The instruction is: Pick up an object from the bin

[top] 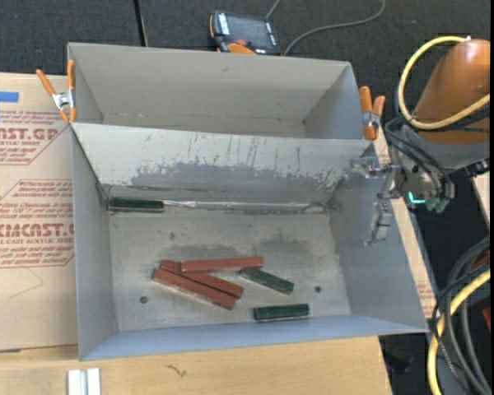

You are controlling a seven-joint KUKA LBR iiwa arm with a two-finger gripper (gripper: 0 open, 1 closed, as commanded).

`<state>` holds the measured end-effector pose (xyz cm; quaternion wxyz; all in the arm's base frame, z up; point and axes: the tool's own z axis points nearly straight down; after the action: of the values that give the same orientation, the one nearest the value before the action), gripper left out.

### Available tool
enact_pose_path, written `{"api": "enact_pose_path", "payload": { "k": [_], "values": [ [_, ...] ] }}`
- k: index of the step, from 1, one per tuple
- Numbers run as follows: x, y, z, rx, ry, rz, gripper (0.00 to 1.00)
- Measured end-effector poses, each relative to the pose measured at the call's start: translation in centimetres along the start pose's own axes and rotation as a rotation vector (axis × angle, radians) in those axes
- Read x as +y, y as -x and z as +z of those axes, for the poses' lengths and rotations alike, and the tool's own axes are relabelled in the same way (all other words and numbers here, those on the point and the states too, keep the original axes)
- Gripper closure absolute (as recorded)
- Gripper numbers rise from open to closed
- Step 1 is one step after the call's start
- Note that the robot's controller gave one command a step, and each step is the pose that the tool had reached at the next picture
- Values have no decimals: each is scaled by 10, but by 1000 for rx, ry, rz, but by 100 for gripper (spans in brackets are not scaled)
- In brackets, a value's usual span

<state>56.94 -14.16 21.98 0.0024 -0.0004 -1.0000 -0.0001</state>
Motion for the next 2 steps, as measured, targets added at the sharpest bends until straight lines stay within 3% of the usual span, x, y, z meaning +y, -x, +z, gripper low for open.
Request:
{"api": "enact_pose_path", "payload": {
  "k": [1, 2],
  "values": [
    [77, -35, 153, 1, 2, 440, 0],
    [126, -61, 120, -4, 3, 528, 0]
  ]
}}
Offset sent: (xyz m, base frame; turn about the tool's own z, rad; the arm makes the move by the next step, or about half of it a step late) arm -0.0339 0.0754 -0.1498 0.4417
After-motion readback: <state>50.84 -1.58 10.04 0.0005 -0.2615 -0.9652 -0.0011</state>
